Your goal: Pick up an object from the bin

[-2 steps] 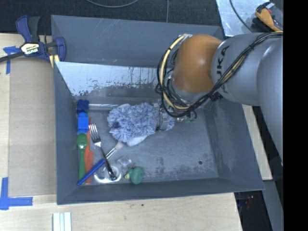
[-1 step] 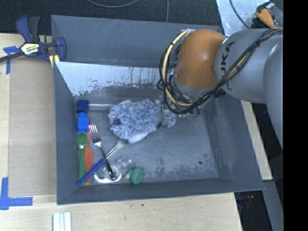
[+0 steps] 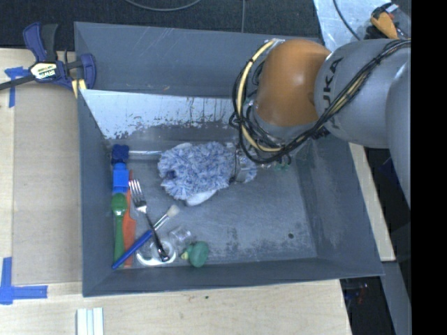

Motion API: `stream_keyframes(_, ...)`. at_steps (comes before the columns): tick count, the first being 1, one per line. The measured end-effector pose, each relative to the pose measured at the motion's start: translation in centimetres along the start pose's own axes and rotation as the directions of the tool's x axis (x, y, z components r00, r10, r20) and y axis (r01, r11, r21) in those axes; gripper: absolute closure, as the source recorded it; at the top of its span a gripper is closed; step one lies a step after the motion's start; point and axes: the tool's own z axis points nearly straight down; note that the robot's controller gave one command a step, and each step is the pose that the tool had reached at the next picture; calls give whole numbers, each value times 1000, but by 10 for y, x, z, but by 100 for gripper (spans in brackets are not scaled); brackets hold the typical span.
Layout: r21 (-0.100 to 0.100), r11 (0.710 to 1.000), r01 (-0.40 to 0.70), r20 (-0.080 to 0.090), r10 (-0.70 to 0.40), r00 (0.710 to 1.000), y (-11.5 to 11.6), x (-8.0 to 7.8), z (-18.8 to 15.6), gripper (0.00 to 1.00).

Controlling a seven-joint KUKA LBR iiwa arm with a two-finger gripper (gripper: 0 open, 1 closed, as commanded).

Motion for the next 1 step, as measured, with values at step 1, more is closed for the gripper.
stream_keyframes(1,0,1000,0,-7,0,1000,0,1,-27,100)
